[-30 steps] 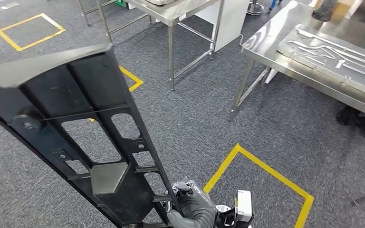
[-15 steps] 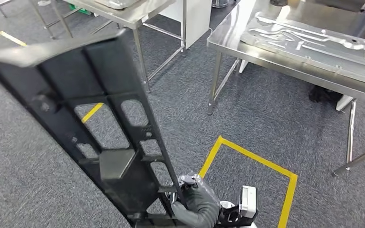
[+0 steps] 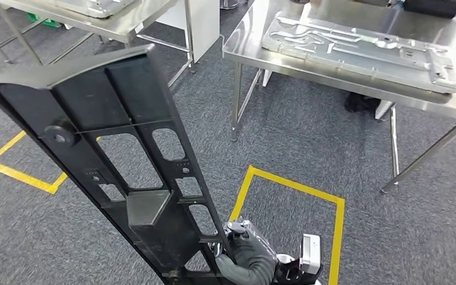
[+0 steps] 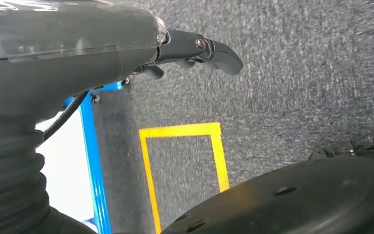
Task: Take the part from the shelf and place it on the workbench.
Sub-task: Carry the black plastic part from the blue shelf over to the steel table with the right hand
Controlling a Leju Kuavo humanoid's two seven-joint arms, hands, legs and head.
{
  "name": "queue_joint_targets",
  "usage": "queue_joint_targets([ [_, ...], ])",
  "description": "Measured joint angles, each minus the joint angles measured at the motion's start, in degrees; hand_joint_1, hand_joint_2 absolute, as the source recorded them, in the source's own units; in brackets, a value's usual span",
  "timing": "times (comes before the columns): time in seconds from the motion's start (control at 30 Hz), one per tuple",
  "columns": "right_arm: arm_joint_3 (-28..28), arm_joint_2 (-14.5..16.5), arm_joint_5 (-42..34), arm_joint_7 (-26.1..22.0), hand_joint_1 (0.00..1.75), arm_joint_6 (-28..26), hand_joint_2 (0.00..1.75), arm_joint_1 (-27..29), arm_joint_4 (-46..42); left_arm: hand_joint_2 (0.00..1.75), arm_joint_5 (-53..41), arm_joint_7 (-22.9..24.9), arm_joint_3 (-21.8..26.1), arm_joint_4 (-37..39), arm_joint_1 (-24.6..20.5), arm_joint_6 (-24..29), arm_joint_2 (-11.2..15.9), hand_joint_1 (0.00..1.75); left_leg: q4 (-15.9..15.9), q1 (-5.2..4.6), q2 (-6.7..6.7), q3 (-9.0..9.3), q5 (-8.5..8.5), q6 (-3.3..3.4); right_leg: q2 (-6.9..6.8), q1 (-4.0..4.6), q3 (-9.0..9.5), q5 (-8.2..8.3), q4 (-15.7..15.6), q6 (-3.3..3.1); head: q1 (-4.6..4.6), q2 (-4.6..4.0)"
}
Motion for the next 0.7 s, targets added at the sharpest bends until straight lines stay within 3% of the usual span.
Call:
queue_joint_targets([
  [0.03, -0.01, -0.02, -0.09, -0.02, 1.75, 0.02, 1.75, -0.16, 0.0, 1.75, -0.01, -0.3, 0.01, 0.0, 0.15, -0.05, 0.0, 0.0, -0.04, -0.11, 0.74, 0.0, -0.05, 0.2, -1.63, 0.04, -1.87, -1.87, 3.65, 0.24, 0.01, 0.0],
  [0.07, -0.02, -0.06, -0.18, -0.02, 1.75, 0.03, 1.75, -0.27, 0.0, 1.75, -0.02, -0.59, 0.01, 0.0, 0.25, -0.22, 0.01, 0.0, -0.03, -0.22, 1.53, -0.03, -0.12, 0.34, -2.43, -0.04, -3.92, -3.59, 7.65, 0.42, 0.01, 0.0],
  [0.1, -0.03, -0.1, -0.25, -0.01, 1.75, 0.03, 1.75, -0.31, 0.01, 1.75, -0.06, -0.83, 0.01, 0.0, 0.33, -0.47, 0.02, 0.0, -0.02, -0.3, 2.32, -0.02, -0.2, 0.39, -2.76, -0.14, -5.48, -4.51, 10.71, 0.54, 0.01, 0.0],
  [0.13, -0.04, -0.15, -0.31, 0.0, 1.75, 0.03, 1.75, -0.3, 0.02, 1.75, -0.1, -1.03, 0.0, 0.0, 0.39, -0.73, 0.05, 0.0, -0.01, -0.35, 3.08, 0.03, -0.28, 0.39, -2.92, -0.2, -6.08, -4.35, 11.84, 0.58, 0.01, 0.0],
  [0.17, -0.05, -0.19, -0.33, 0.01, 1.75, 0.01, 1.75, -0.29, 0.03, 1.75, -0.17, -1.21, -0.01, 0.0, 0.42, -0.93, 0.09, 0.0, 0.0, -0.39, 3.81, 0.14, -0.39, 0.35, -3.11, -0.22, -5.43, -3.13, 10.58, 0.53, 0.01, 0.0],
  [0.2, -0.07, -0.21, -0.33, 0.03, 1.75, -0.02, 1.75, -0.3, 0.04, 1.75, -0.25, -1.36, -0.01, 0.0, 0.44, -1.1, 0.12, 0.0, 0.0, -0.43, 4.45, 0.32, -0.51, 0.26, -3.61, -0.17, -3.64, -1.22, 7.18, 0.36, 0.01, 0.0],
  [0.27, -0.08, -0.23, -0.34, 0.08, 1.75, -0.13, 1.75, -0.34, 0.01, 1.75, -0.38, -1.55, -0.01, 0.0, 0.48, -1.36, 0.16, 0.0, 0.04, -0.65, 5.45, 0.74, -0.83, -0.1, -5.9, 0.22, 0.71, 1.87, -1.03, -0.35, 0.01, 0.0],
  [0.33, -0.09, -0.23, -0.38, 0.11, 1.75, -0.19, 1.75, -0.37, -0.02, 1.75, -0.48, -1.64, -0.01, 0.0, 0.53, -1.56, 0.23, 0.0, 0.06, -0.89, 6.27, 1.05, -1.14, -0.67, -7.01, 0.71, 2.44, 2.58, -4.71, -1.03, 0.01, 0.0],
  [0.4, -0.09, -0.23, -0.42, 0.11, 1.75, -0.19, 1.75, -0.3, -0.02, 1.75, -0.59, -1.65, -0.01, 0.0, 0.57, -1.63, 0.32, 0.0, -0.12, -0.99, 7.17, 1.35, -1.35, -1.3, -5.72, 0.69, 2.39, 2.67, -5.04, -1.55, 0.01, 0.0],
  [0.47, -0.11, -0.22, -0.46, 0.04, 1.75, -0.22, 1.75, -0.22, -0.02, 1.75, -0.66, -1.69, -0.01, 0.0, 0.52, -1.61, 0.41, 0.0, 1.17, -0.95, 5.77, 1.07, -2.55, -1.85, -4.46, 0.25, 2.72, 3.07, -5.63, -2.13, -0.02, 0.0],
  [0.53, -0.14, -0.16, -0.52, -0.06, 1.75, -0.26, 1.75, -0.25, -0.01, 1.75, -0.65, -1.8, -0.01, 0.0, 0.18, -1.57, 0.47, 0.0, 7.22, -0.81, 2.63, -1.63, -5.94, -2.25, -3.27, -0.02, 2.93, 3.31, -5.97, -2.53, -0.04, 0.0],
  [0.6, -0.14, -0.13, -0.54, -0.09, 1.75, -0.27, 1.75, -0.23, 0.08, 1.75, -0.63, -1.84, -0.01, 0.0, -0.25, -1.57, 0.47, 0.0, 14.83, -0.77, 1.23, -5.48, -8.91, -2.5, -1.9, 0.02, 2.95, 3.31, -5.93, -2.71, -0.05, 0.0],
  [0.63, -0.14, -0.14, -0.54, -0.1, 1.75, -0.27, 1.75, -0.2, 0.15, 1.75, -0.62, -1.82, -0.01, 0.0, -0.38, -1.56, 0.48, 0.0, 16.59, -0.76, 1.1, -6.54, -8.95, -2.57, -1.09, 0.05, 2.99, 3.29, -5.89, -2.73, -0.05, 0.0],
  [0.67, -0.14, -0.14, -0.57, -0.14, 1.75, -0.26, 1.75, -0.18, 0.24, 1.75, -0.62, -1.74, -0.01, 0.0, -0.45, -1.51, 0.48, 0.0, 16.07, -0.72, 1.0, -6.55, -7.82, -2.59, -0.24, 0.05, 3.07, 3.26, -5.81, -2.69, -0.05, 0.0],
  [0.7, -0.14, -0.14, -0.62, -0.22, 1.75, -0.24, 1.75, -0.18, 0.32, 1.75, -0.61, -1.61, -0.01, 0.0, -0.47, -1.43, 0.5, 0.0, 13.44, -0.63, 0.79, -5.58, -5.77, -2.59, 0.65, 0.02, 3.17, 3.2, -5.71, -2.6, -0.05, 0.0],
])
